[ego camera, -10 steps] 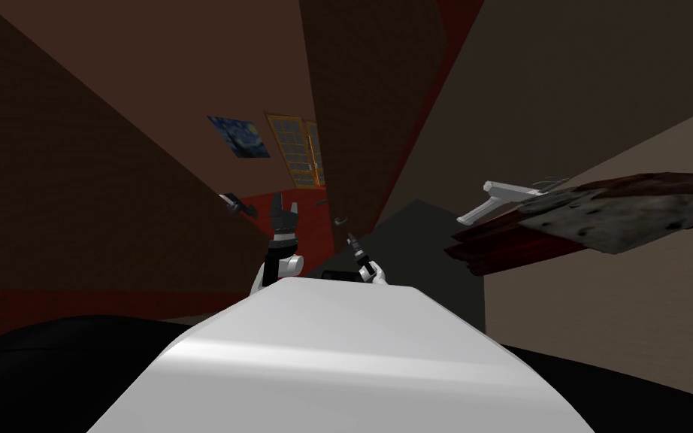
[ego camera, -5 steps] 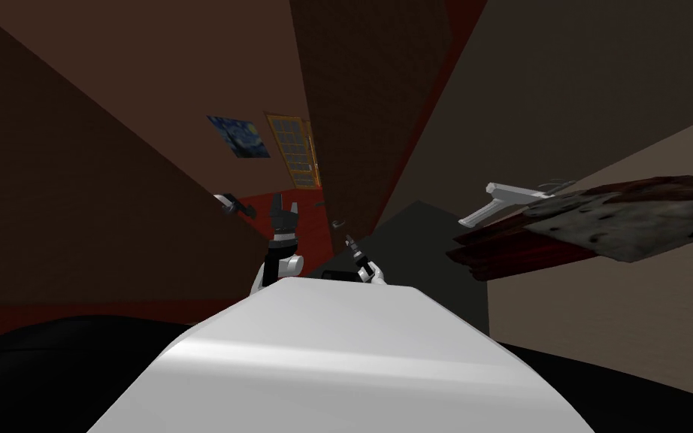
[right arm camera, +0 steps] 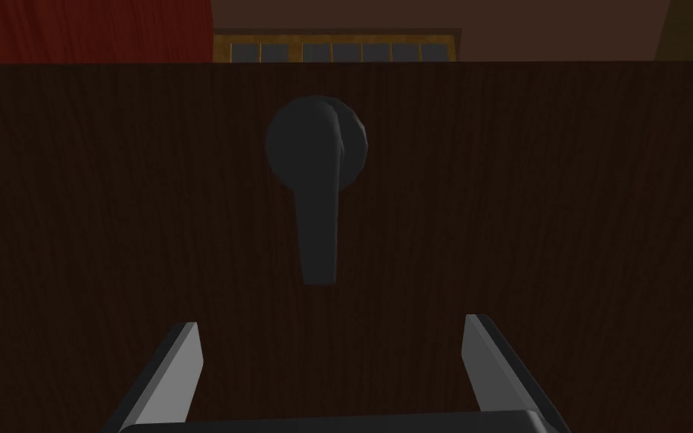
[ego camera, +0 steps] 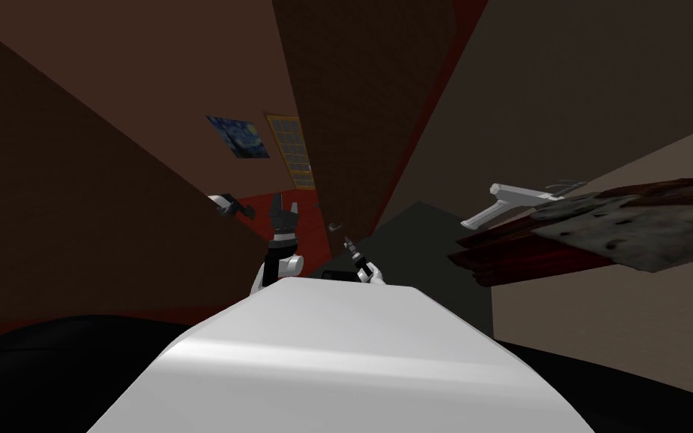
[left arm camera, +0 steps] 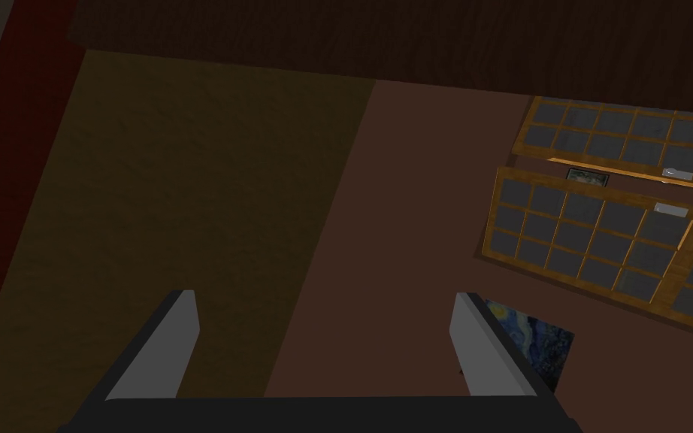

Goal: Push the door open

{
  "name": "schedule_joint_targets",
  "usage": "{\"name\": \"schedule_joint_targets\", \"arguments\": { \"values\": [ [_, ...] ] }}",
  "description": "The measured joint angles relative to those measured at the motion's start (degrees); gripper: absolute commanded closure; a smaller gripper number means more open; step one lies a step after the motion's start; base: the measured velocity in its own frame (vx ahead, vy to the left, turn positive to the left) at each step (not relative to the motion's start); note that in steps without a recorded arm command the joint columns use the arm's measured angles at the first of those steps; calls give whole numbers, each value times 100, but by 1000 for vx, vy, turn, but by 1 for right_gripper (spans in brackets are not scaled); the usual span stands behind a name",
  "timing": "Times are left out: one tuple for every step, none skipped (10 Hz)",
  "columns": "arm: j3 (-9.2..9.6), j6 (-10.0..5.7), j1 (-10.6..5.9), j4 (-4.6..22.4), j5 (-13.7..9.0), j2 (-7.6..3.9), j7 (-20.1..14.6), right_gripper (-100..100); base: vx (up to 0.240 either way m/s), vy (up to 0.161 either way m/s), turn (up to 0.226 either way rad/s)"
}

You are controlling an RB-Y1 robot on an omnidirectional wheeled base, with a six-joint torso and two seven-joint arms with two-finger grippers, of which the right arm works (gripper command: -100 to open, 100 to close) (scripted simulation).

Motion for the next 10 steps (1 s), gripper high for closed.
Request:
{"name": "schedule_joint_targets", "arguments": {
  "values": [
    [3,-7,-5,13,1,1,-3,-100,118,85,38],
    [8,41,60,-97,6,-59,2,-100,195,154,37],
    [-10,34,47,-57,-3,-94,11,-100,189,122,29],
    [-38,-12,6,42,-16,-90,33,-100,183,108,42],
    [-56,-32,5,70,-24,-83,56,-100,183,151,37],
    [-73,-40,5,90,-31,-66,75,-100,180,128,23],
    [-89,-48,2,112,-38,-33,92,-100,186,100,28],
    [-108,-68,-13,161,-46,17,111,-100,191,109,34],
    [-115,-52,11,122,-48,62,120,-100,84,51,2],
    [-115,-45,12,113,-48,69,121,100,-12,-7,-4]
  ]
}}
